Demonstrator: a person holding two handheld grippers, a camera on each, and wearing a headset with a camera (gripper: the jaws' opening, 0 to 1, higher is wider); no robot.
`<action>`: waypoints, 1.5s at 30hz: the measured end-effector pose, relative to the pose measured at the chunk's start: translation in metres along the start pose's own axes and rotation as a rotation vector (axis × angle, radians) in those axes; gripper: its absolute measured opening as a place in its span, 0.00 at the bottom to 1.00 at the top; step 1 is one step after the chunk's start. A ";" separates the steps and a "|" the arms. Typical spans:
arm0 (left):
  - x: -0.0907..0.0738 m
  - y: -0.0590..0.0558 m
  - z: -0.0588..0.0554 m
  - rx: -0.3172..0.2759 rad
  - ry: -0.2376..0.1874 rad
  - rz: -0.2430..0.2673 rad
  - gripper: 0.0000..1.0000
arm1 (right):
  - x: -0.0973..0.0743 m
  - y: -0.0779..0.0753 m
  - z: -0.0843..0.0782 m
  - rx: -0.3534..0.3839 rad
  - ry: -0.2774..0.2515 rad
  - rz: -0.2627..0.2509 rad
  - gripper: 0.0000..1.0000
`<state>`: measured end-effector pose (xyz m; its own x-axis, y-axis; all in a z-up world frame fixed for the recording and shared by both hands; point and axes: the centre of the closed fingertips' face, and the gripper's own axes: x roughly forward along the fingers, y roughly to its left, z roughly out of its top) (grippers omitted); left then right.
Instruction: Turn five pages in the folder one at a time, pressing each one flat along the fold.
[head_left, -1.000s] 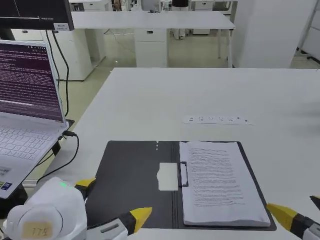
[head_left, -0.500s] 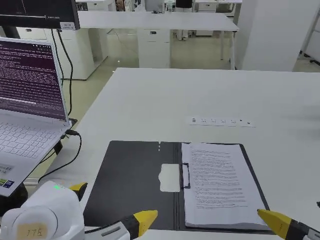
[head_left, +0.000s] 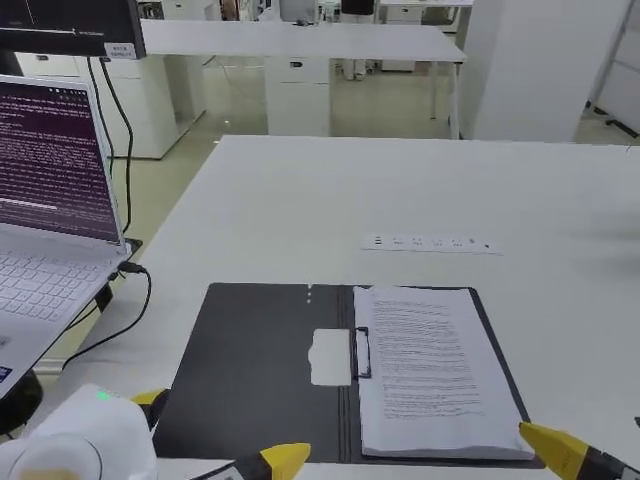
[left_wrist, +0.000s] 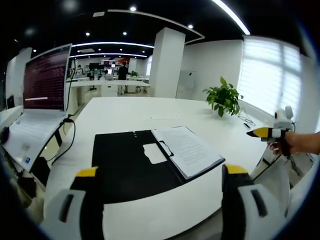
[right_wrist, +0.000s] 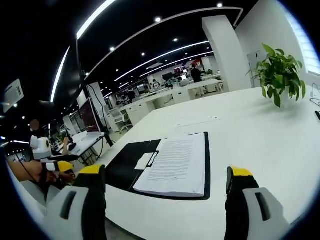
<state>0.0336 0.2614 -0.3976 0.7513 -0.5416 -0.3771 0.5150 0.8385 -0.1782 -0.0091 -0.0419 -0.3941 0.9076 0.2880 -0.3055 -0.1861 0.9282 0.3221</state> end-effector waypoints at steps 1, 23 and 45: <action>0.000 0.000 0.000 -0.002 -0.001 0.002 0.99 | 0.000 0.000 0.000 0.000 0.000 0.000 1.00; -0.011 0.015 0.003 -0.015 -0.015 0.053 0.99 | 0.004 -0.006 -0.001 0.022 0.006 -0.005 0.99; -0.010 0.007 -0.009 -0.014 0.023 0.043 0.99 | -0.001 -0.001 -0.013 -0.064 0.047 0.007 1.00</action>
<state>0.0258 0.2730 -0.4034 0.7628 -0.5037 -0.4055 0.4765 0.8618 -0.1740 -0.0144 -0.0400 -0.4062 0.8877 0.3043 -0.3455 -0.2177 0.9387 0.2674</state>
